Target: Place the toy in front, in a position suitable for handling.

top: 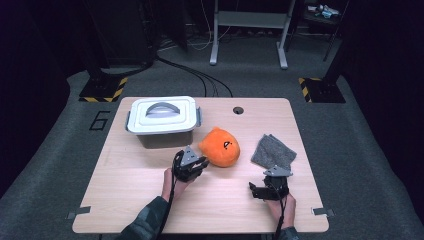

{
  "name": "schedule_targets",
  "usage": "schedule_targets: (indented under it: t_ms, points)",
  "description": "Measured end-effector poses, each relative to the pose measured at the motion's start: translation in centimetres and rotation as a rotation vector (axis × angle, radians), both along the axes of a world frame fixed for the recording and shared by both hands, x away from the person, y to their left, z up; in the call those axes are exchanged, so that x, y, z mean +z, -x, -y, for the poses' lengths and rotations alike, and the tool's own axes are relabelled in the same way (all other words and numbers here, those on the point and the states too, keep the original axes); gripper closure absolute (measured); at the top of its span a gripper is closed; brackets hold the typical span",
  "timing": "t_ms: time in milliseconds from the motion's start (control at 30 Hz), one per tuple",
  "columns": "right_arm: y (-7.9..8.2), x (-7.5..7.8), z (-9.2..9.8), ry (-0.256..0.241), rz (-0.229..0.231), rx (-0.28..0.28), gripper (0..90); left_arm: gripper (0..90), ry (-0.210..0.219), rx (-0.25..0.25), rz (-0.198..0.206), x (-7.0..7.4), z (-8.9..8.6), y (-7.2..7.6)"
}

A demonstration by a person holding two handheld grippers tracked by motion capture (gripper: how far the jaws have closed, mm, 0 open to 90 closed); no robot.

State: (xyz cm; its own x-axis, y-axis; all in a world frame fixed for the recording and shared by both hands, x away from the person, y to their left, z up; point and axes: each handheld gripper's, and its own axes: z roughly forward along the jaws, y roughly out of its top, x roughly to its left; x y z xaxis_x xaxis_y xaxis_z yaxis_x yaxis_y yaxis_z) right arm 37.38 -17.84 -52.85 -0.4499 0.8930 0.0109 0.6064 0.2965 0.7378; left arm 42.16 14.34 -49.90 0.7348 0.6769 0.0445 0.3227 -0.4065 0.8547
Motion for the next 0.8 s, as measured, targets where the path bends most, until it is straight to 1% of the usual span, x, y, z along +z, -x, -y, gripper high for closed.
schedule_targets:
  t_ms: [33, 67, 100, 133, 200, 267, 300, 367, 433, 467, 500, 633, 700, 800]
  points:
    - [0.0, 0.0, 0.0, 0.001, 0.000, 0.000, 13.3, 59.2, 0.000, 0.005, 0.000, 0.0, 0.0, 0.0]
    - [0.0, 0.0, 0.0, 0.005, 0.005, 0.005, 13.2, 56.7, -0.002, 0.015, 0.005, -0.1, 0.0, -0.1]
    - [0.0, 0.0, 0.0, 0.006, 0.002, 0.005, 13.3, 52.5, -0.022, 0.031, 0.019, 0.0, 0.1, -0.1]
    - [0.0, 0.0, 0.0, 0.003, 0.002, 0.002, 13.3, 51.6, -0.027, 0.028, 0.025, 0.0, 0.2, -0.2]
    - [0.0, 0.0, 0.0, 0.001, 0.000, 0.001, 13.3, 53.4, -0.044, 0.036, 0.037, -0.2, 0.4, -0.4]
    - [0.0, 0.0, 0.0, 0.002, 0.000, 0.002, 13.3, 56.9, -0.041, 0.036, 0.035, -0.3, 0.5, -0.5]
    - [0.0, 0.0, 0.0, 0.003, 0.002, 0.003, 13.3, 59.6, -0.058, 0.034, 0.050, -0.3, 0.5, -0.6]
    - [-0.1, 0.0, 0.0, 0.005, 0.004, 0.004, 13.2, 65.6, -0.059, 0.035, 0.068, -0.3, 0.6, -0.6]
    - [0.0, 0.0, 0.0, 0.004, 0.001, 0.003, 13.2, 71.4, -0.057, 0.033, 0.061, -0.5, 0.6, -0.8]
    - [0.0, 0.0, 0.0, 0.002, 0.001, 0.002, 13.3, 72.6, -0.066, 0.034, 0.064, -0.6, 0.8, -0.8]
    - [0.0, 0.0, 0.0, 0.005, 0.003, 0.005, 13.3, 75.4, -0.079, 0.023, 0.067, -0.7, 0.9, -0.9]
    - [0.0, 0.0, 0.0, 0.005, 0.004, 0.004, 13.5, 84.4, -0.081, 0.024, 0.078, -0.9, 1.0, -0.8]
    - [0.0, 0.0, 0.0, 0.004, 0.003, 0.003, 13.5, 88.8, -0.089, 0.026, 0.090, -0.9, 1.1, -0.8]
    - [0.0, 0.0, 0.0, 0.006, 0.004, 0.002, 13.5, 89.9, -0.077, 0.021, 0.082, -0.9, 1.1, -0.8]
